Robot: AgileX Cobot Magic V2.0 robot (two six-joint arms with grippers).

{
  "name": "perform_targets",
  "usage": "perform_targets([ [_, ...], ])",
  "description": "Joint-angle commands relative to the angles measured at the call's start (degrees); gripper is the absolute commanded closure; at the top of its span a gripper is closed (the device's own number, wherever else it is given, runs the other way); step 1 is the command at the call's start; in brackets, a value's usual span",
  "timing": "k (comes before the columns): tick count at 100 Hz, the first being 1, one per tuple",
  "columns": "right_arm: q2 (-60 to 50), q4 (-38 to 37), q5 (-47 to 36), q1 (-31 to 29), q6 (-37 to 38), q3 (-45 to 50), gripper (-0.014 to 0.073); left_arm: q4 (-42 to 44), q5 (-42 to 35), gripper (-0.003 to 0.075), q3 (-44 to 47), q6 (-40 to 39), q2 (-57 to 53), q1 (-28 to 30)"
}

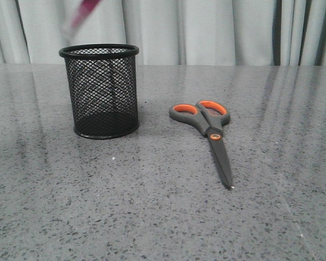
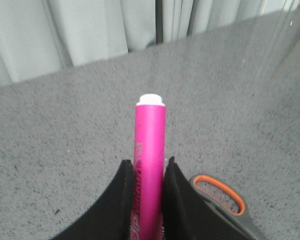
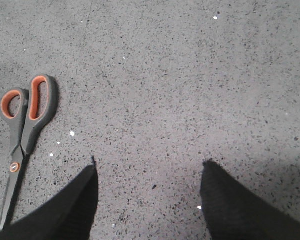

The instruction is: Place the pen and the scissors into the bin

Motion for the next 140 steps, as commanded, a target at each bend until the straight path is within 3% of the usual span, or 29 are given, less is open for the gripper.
perform_targets([
  [1, 0.3, 0.6, -2.9, -0.3, -0.3, -1.9, 0.0193, -0.6, -4.6, 0.0742, -1.5, 0.0, 0.8, -1.3],
  [17, 0.3, 0.6, -2.8, -0.3, -0.3, -1.9, 0.0193, 0.8, -7.5, 0.0742, -1.5, 0.0, 3.6, -2.5],
  [65, 0.3, 0.5, -2.8, -0.3, -0.3, -1.9, 0.0193, 0.8, -5.2, 0.0727, -1.5, 0.0, 5.1, -2.5],
  [74, 0.3, 0.5, -2.8, -0.3, -0.3, -1.9, 0.0193, 0.8, -5.1, 0.0628, -1.5, 0.0, 5.1, -2.5],
  [89, 0.3, 0.5, -2.8, -0.3, -0.3, -1.9, 0.0193, 0.8, -5.1, 0.0326, -1.5, 0.0, 5.1, -2.5],
  [94, 0.3, 0.5, -2.8, -0.3, -0.3, -1.9, 0.0193, 0.8, -5.1, 0.0267, -1.5, 0.0, 4.7, -2.5],
  [118, 0.3, 0.4, -3.8, -0.3, -0.3, -1.9, 0.0193, 1.2, -5.7, 0.0250, -1.5, 0.0, -0.3, -2.1],
  [140, 0.3, 0.4, -4.0, -0.3, -0.3, -1.9, 0.0193, 4.0, -5.3, 0.0250, -1.5, 0.0, -6.2, 2.4],
])
